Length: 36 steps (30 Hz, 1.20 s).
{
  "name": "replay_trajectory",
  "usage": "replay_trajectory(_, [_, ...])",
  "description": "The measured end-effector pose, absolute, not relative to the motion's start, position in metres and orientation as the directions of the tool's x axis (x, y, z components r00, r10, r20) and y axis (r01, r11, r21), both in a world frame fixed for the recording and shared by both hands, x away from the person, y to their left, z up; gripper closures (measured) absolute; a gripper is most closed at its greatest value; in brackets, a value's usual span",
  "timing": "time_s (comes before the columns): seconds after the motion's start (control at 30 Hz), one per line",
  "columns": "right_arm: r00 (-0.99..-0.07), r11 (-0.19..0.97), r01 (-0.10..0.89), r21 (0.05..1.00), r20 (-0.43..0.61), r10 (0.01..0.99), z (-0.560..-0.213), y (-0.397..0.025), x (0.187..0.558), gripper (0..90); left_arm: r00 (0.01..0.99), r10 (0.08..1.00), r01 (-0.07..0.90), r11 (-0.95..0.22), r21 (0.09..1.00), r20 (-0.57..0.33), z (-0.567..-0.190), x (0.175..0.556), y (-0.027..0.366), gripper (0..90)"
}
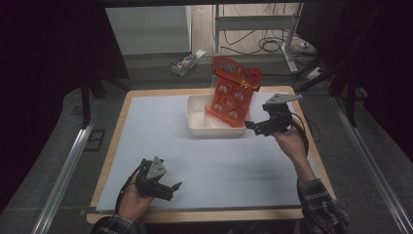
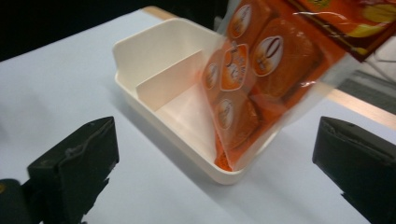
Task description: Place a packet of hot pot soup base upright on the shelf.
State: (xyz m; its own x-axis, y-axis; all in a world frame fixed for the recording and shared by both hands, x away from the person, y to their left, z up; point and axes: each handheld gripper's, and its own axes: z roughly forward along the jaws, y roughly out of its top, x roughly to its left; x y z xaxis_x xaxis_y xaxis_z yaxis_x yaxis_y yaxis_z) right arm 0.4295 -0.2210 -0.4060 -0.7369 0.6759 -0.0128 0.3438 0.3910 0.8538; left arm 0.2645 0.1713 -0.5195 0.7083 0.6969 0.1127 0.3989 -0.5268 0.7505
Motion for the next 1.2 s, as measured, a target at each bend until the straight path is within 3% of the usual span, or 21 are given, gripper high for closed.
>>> replay_trajectory(1.2, [-0.781, 0.444, 0.326, 0.834, -0.027, 0.624, -0.468, -0.226, 0.333, 0.0, 0.718, 0.688, 0.403, -0.537, 0.741, 0.108, -0.521, 0.264, 0.169, 0.3])
